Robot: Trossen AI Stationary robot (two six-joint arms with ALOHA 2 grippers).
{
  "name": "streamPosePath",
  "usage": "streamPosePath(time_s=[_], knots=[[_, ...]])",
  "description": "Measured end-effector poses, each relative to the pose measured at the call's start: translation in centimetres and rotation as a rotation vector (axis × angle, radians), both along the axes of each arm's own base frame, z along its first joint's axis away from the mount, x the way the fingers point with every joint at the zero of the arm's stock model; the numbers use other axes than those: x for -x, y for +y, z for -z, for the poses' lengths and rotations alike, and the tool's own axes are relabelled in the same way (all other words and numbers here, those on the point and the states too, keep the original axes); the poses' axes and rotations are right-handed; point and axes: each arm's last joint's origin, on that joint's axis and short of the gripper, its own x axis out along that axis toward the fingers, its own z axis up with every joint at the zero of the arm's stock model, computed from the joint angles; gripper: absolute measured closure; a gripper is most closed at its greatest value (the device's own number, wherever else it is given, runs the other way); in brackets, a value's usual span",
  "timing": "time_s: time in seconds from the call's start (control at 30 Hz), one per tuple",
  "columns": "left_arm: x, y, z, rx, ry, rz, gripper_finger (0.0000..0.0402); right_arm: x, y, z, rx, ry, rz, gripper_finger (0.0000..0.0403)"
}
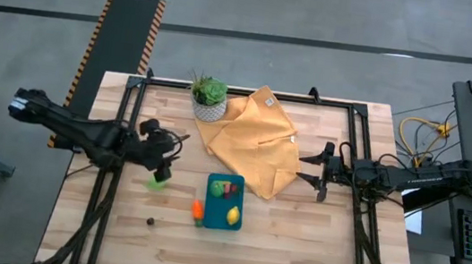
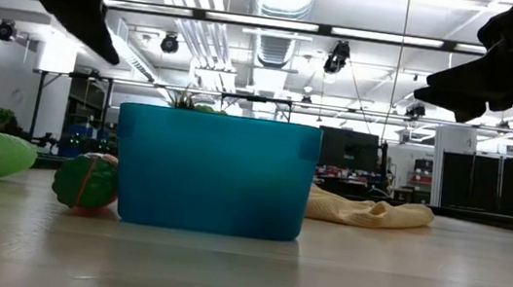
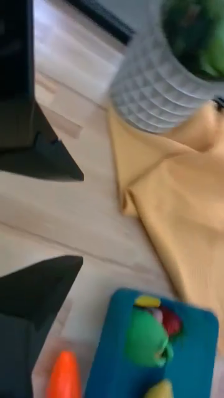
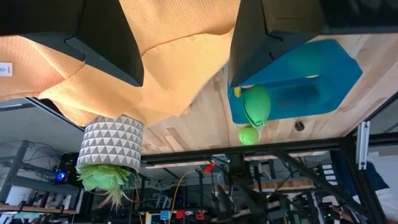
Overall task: Pick and placing Produce into tupperware
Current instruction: Put the melon into the bin
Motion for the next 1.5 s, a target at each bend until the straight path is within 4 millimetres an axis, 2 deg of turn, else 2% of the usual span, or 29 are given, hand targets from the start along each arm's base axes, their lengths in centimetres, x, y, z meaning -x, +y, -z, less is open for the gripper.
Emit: streamPosePath(time_s=[0.13,0.23,0.33,0.53,0.83,1.23,1.5], knots=[[-0.1,0.4,0.8,0.067,0.077,-0.047,0.0147,0.0,0.0,0.0,0.0,0.0,0.0,0.0175],[-0.2,0.6,1.6,0.225,0.166,-0.088,0.0109,0.0,0.0,0.0,0.0,-0.001,0.0,0.0175],[-0.2,0.7,2.4,0.379,0.256,-0.141,0.0091,0.0,0.0,0.0,0.0,-0.001,0.001,0.0175],[-1.0,0.4,3.8,0.514,0.366,-0.222,0.0089,0.0,-0.1,0.0,0.007,-0.001,0.038,0.0175],[-2.7,-0.2,6.8,0.584,0.577,-0.232,0.0089,0.0,-0.1,0.0,0.017,-0.001,0.051,0.0175],[-4.1,-0.5,10.3,0.539,0.768,-0.242,0.0089,0.0,-0.2,0.0,0.018,-0.001,0.051,0.0175],[-4.5,-0.6,11.7,0.516,0.84,-0.233,0.0089,0.0,-0.2,0.0,0.018,-0.001,0.051,0.0175]])
